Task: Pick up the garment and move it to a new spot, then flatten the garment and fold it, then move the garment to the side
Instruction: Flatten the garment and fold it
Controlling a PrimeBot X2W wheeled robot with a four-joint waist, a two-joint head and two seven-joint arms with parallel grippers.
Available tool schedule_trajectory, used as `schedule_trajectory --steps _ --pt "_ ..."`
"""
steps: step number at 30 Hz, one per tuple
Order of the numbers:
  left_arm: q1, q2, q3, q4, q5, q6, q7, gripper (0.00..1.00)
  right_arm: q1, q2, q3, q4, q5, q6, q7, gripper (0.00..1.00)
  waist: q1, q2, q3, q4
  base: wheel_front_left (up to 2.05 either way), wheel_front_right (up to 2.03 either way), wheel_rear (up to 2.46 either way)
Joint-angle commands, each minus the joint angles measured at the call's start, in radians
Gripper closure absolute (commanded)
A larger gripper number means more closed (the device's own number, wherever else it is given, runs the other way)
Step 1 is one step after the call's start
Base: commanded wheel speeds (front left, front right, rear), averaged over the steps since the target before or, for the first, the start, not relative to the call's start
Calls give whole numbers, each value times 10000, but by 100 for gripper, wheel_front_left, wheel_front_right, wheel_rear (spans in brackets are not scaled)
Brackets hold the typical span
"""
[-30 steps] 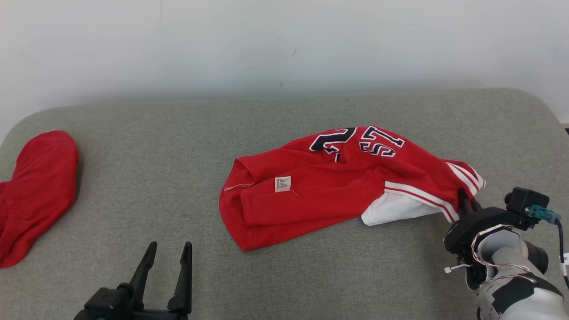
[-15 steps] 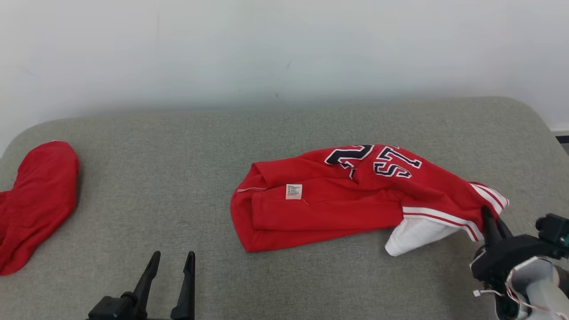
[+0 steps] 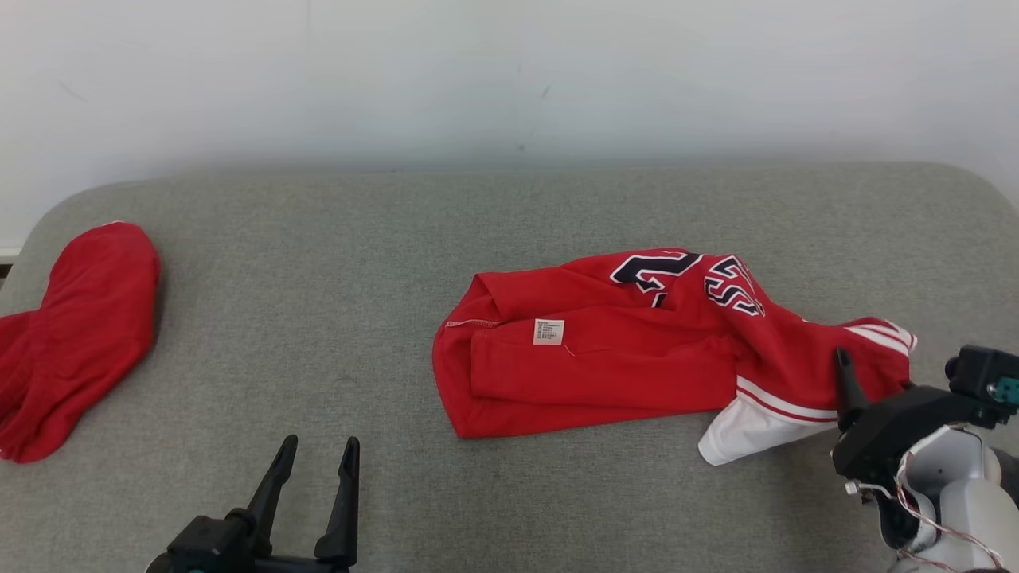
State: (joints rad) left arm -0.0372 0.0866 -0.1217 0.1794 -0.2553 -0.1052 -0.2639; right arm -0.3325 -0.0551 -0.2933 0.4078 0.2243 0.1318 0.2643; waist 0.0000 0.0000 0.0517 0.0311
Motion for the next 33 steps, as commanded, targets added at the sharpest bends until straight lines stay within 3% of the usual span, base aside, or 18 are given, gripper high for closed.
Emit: schedule_trajectory --steps 1,10,19,26,33 --pt "-108 -7 -1 22 -1 7 -9 0 -89 17 -27 77 -134 -22 -103 0 0 0 95 100 0 0 0" --pt "-158 18 165 97 14 -29 -9 0 -481 -79 -336 920 -1999 -22 -939 0 0 0 88 269 0 0 0" --pt "218 -43 475 -8 -1 39 -9 0 753 -62 -1117 -577 -3362 -22 -1696 0 0 0 -307 -182 0 0 0" --pt "497 -86 602 -103 57 55 -9 0 2220 2 313 -2311 -3137 -22 -2858 0 0 0 -514 -652 0 0 0" --pt "662 -140 670 -109 68 47 -9 0 3138 22 1726 -2854 -2920 -22 -3884 0 0 0 -659 -851 0 0 0"
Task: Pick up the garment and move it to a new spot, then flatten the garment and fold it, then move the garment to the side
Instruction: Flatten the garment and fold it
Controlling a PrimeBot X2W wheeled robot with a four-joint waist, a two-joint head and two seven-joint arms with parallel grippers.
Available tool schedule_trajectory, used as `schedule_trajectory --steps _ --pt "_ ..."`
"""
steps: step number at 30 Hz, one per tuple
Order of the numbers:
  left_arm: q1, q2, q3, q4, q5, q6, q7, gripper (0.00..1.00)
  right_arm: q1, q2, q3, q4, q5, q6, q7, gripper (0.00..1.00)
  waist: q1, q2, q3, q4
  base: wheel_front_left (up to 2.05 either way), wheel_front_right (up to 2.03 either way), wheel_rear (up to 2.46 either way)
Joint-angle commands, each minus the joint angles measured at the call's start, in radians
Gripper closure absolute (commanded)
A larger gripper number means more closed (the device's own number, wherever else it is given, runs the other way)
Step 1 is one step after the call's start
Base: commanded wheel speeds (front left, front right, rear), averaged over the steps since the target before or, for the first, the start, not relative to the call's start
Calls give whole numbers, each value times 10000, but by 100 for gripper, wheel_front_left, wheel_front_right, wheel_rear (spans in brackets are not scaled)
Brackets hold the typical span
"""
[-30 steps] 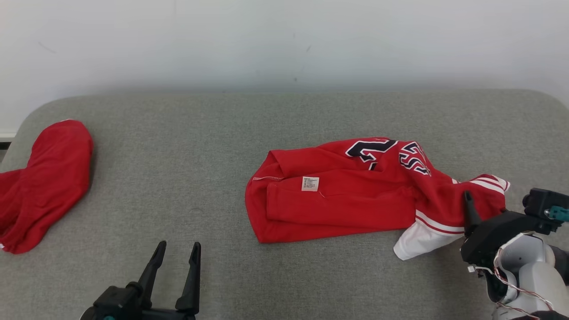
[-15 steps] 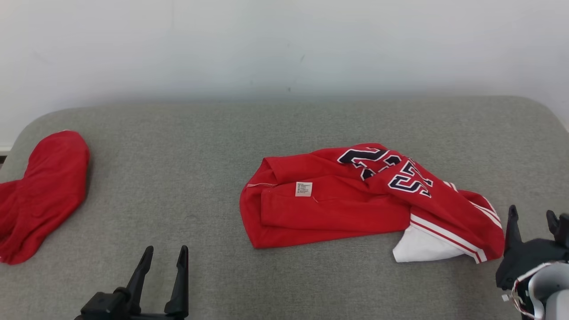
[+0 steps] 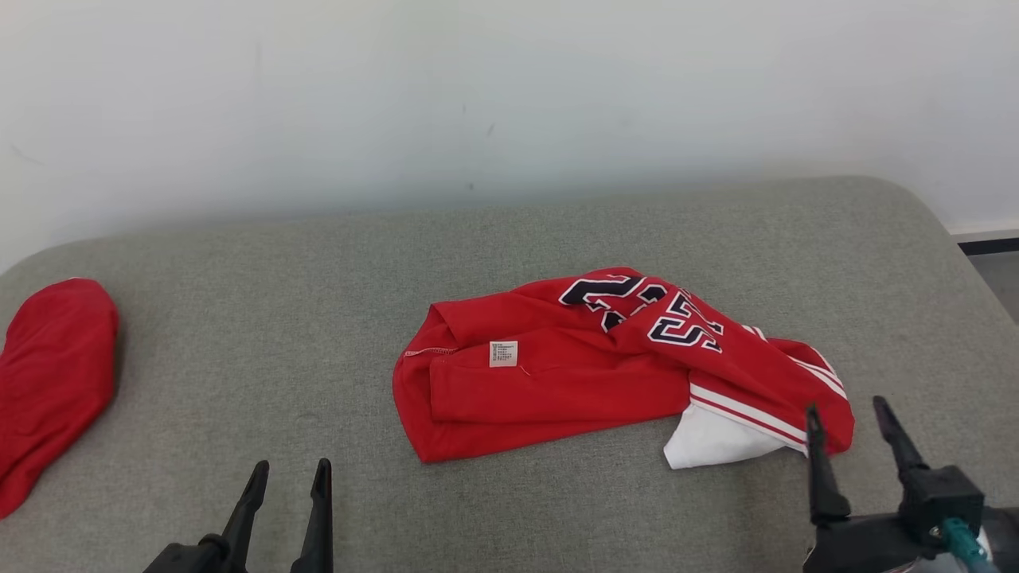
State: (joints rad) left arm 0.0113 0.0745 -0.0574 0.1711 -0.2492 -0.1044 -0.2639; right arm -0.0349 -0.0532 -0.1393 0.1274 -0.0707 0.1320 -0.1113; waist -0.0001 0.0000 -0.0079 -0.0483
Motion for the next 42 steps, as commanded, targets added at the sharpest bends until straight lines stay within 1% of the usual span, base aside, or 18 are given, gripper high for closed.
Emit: schedule_trajectory --steps 1,4,8,16,20,26,32,37,42 --pt "202 -28 40 -31 8 38 -9 0 266 5 358 -57 85 -25 -243 0 1 0 -83 -69 0 0 0" --pt "283 -55 78 -63 14 35 -9 0 506 2 747 -4 157 -26 -490 0 1 0 -131 -81 0 0 0" --pt "466 -88 104 -80 10 32 -9 0 725 5 930 128 242 -26 -486 0 1 0 -173 -64 0 0 0" --pt "646 -140 129 -126 24 21 -8 0 953 23 910 99 393 -26 -448 0 1 0 -196 2 0 0 0" --pt "394 -131 -25 109 72 -19 19 0 870 29 975 68 448 -26 -435 0 1 0 -173 -64 0 0 0" --pt "-884 -57 -518 983 -144 -120 1026 0 779 30 1147 136 549 -24 -465 0 1 0 19 -326 0 0 0" --pt "-2579 44 -576 2268 -620 -173 1975 0 473 31 1578 109 671 -24 -599 0 1 0 473 -1028 0 0 0" --pt "-3619 112 -449 3127 -816 -42 2474 0 211 32 1986 143 695 -24 -716 0 1 0 952 -1616 0 0 0" --pt "-4269 49 -384 3874 -1002 165 2962 0 -55 30 2521 365 576 -26 -823 0 1 0 1320 -1987 0 0 0"
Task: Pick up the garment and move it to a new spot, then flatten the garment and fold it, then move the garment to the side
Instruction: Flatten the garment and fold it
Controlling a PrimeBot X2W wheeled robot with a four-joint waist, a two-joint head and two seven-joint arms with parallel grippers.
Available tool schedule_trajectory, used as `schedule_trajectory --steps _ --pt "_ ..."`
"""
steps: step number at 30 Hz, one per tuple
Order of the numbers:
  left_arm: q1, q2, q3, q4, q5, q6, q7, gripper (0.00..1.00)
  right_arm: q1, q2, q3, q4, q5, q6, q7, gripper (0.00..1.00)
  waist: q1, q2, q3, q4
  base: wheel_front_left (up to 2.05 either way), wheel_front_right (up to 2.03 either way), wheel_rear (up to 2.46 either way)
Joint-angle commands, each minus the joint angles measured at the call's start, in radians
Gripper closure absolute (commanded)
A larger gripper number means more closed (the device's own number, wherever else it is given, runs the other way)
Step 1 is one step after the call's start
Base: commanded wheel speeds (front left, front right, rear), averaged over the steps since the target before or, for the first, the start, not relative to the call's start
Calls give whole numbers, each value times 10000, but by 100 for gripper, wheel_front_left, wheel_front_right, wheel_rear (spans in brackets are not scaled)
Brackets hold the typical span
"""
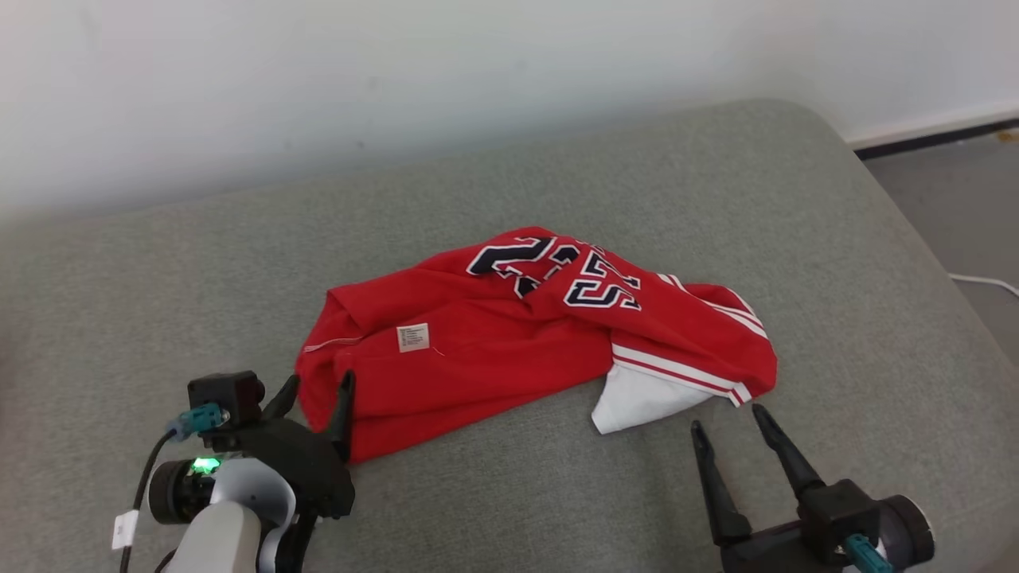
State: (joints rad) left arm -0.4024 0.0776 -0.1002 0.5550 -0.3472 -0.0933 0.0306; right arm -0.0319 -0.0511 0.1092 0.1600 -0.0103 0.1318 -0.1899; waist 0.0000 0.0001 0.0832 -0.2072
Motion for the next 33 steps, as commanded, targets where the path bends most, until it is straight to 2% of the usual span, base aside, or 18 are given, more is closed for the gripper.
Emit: schedule_trajectory --steps 1,7,13,16,17,18,19,20,27,33 --pt "-234 2 54 154 -58 85 51 0 -147 6 100 85 -34 -24 -65 0 0 -1 462 -442 0 0 0" --pt "-669 -39 44 728 -152 280 137 0 -358 3 382 353 22 -24 -153 0 0 -1 662 -497 0 0 0" --pt "-1169 -84 85 1275 -217 661 128 0 -541 4 545 539 93 -24 -254 0 0 -1 819 -404 0 0 0" --pt "-1333 -98 47 1494 -247 652 67 0 -647 4 615 620 112 -24 -300 0 0 -1 857 -373 0 0 0" --pt "-1388 -101 29 1573 -259 620 91 6 -675 4 635 644 130 -24 -306 0 0 -1 870 -361 0 0 0" --pt "-1458 -106 0 1642 -289 591 117 65 -699 4 650 657 139 -22 -304 0 0 -1 885 -345 0 0 0" --pt "-1516 -113 -21 1703 -318 575 119 89 -709 4 670 673 151 -24 -307 0 0 -1 896 -326 0 0 0" --pt "-1555 -124 -47 1769 -357 530 118 100 -712 -3 700 693 173 -22 -301 0 0 -1 909 -303 0 0 0" --pt "-1810 -204 -271 2204 -612 332 -90 100 -887 -195 921 805 210 -24 -154 0 0 -1 946 -91 0 0 0" --pt "-1844 -248 -459 2192 -1033 135 -904 100 -1028 -403 1082 1017 293 -24 -77 0 0 -1 791 247 0 0 0"
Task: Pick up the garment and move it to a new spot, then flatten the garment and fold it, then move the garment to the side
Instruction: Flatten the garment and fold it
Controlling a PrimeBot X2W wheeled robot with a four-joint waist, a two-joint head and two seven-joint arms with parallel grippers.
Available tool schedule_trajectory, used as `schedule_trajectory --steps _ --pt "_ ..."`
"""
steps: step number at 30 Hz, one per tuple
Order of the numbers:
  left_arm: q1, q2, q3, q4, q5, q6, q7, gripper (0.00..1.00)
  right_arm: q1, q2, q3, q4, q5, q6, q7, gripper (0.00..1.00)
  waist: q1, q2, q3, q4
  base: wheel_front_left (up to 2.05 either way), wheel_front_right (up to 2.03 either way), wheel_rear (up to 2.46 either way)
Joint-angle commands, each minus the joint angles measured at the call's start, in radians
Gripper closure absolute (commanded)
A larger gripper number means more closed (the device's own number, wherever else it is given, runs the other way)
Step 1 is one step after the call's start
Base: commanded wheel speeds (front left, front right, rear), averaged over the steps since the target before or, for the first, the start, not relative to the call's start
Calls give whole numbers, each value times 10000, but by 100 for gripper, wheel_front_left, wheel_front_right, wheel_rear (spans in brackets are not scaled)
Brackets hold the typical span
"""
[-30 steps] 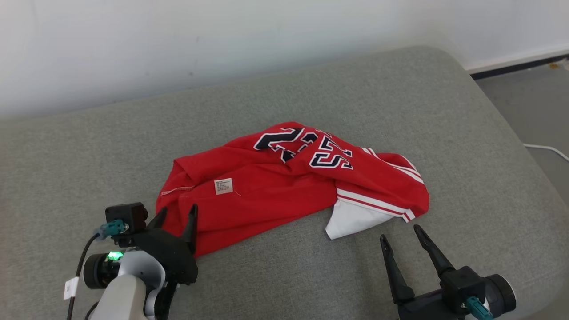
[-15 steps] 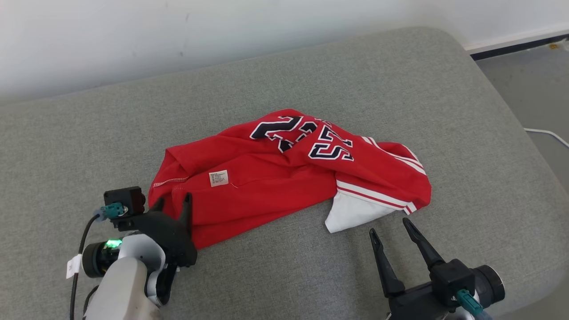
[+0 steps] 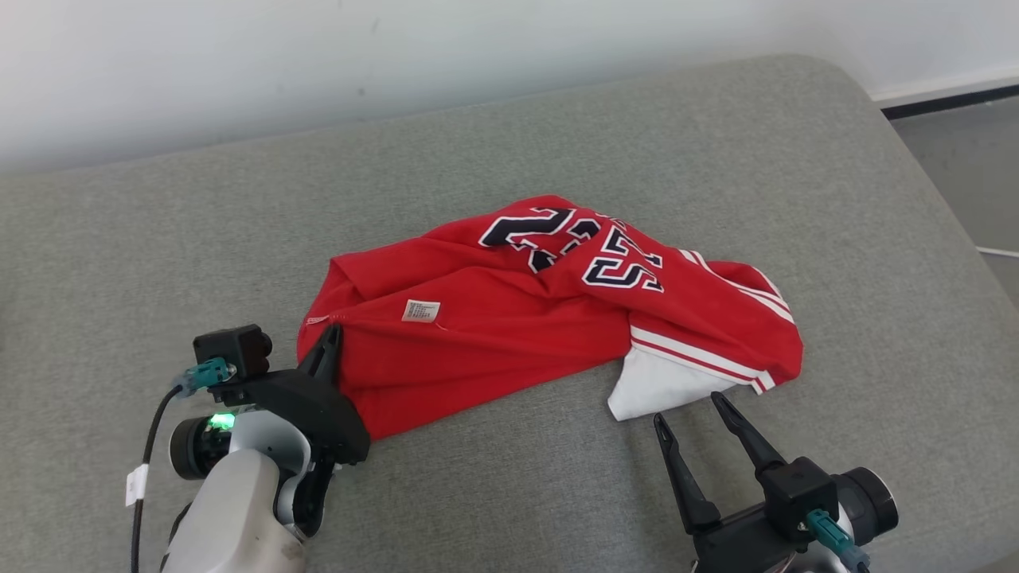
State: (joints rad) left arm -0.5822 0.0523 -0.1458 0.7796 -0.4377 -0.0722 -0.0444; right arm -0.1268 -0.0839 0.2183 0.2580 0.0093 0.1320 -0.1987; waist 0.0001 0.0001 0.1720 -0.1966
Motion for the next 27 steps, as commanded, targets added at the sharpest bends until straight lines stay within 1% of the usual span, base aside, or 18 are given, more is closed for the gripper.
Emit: schedule_trajectory --steps 1,4,5,9,11,14,17,18,20,23,27 --pt "-1 1 -5 -110 -257 -74 -327 100 -97 -99 33 62 103 -24 22 0 -1 -1 -142 207 0 0 0" --pt "269 -13 -173 -424 -617 -247 -777 100 -50 -160 6 122 162 -24 64 0 -1 -1 -311 461 0 0 0" --pt "522 -14 -341 -810 -928 -309 -1047 100 46 -182 -45 131 206 -26 100 0 -1 -1 -433 640 0 0 0" --pt "1301 -10 -580 -1834 -1146 -323 -1349 100 301 -178 -212 72 212 -26 159 0 -1 -1 -678 1020 0 0 0" --pt "1809 14 -573 -2457 -1243 -284 -1303 100 422 -177 -330 16 196 -26 192 0 -1 -1 -800 1197 0 0 0" --pt "2712 198 -576 -3515 -1277 -63 -1075 100 590 -173 -459 -88 181 -26 282 0 -1 -1 -936 1411 0 0 0" --pt "3713 430 -598 -4451 -1216 274 -657 100 716 -161 -527 -210 164 -26 344 0 -1 -1 -1040 1546 0 0 0" --pt "3713 430 -598 -4451 -1216 274 -657 100 716 -161 -527 -210 164 -26 344 0 -1 -1 -1040 1546 0 0 0" --pt "4317 529 -496 -4996 -1323 465 -503 100 757 -153 -545 -285 160 -26 374 0 -1 -1 -1080 1600 0 0 0" --pt "5134 694 -512 -5522 -1202 754 -305 100 822 -136 -533 -336 191 -24 429 0 -1 -1 -1117 1644 0 0 0" --pt "5696 791 -558 -5703 -1071 938 -398 100 863 -141 -464 -341 269 -26 489 0 -1 -1 -1181 1637 0 0 0"
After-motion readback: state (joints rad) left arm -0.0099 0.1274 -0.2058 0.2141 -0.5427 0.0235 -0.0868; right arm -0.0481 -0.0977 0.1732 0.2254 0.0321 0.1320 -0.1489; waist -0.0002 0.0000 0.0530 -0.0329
